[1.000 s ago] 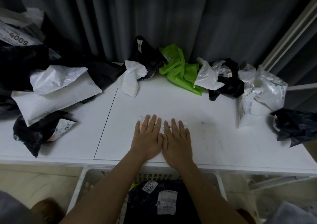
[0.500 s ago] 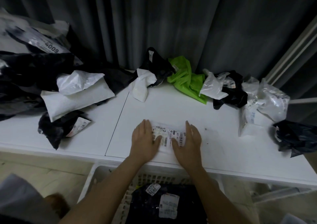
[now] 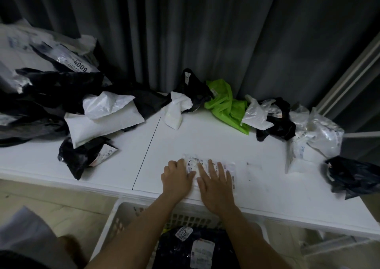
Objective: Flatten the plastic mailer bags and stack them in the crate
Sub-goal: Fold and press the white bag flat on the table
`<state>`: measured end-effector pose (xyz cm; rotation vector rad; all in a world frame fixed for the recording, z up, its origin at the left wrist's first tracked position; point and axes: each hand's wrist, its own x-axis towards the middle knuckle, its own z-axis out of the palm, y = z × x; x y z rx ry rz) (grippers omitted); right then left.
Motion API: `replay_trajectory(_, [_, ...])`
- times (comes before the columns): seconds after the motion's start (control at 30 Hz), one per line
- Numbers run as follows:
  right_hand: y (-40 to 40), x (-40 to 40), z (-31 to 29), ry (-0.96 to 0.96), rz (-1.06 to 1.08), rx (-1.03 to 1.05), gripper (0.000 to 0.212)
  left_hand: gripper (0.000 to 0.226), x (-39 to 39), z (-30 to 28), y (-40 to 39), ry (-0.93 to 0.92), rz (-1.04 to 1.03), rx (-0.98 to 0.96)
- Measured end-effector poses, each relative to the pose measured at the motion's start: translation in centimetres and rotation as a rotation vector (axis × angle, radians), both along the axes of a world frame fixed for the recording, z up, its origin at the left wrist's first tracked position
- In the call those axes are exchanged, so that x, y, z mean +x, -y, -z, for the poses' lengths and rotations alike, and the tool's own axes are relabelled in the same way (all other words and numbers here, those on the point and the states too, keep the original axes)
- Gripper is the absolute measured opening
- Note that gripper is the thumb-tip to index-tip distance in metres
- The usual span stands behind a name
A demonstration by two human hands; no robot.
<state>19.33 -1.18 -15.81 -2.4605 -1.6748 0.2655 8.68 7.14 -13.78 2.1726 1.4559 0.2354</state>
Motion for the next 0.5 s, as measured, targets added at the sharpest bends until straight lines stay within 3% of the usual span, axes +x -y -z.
replay_trajectory(0.07, [-0.3, 0.1, -0.1, -0.015, 0.022, -0.064, 0.094, 0.051, 0.0, -0.5, -1.0, 0.063, -0.025, -0.054])
replay_trajectory(0.17, [-1.4, 0.7, -1.1, -0.007, -0.005, -0.099, 0.063, 0.054, -0.1, -2.1, -3.9, 0.131, -0.056, -0.044])
replay_trajectory(0.33, [-4.3, 2.1, -2.8, 0.034, 0.098, 0.382, 0.05, 0.058, 1.1, -5.4, -9.4, 0.217, -0.056, 0.063])
replay_trajectory(0.5, [-7.9, 3.3, -3.0, -0.149, 0.142, 0.459, 0.042, 0.072, 4.1, -5.9, -14.0, 0.247, -0.08, 0.24])
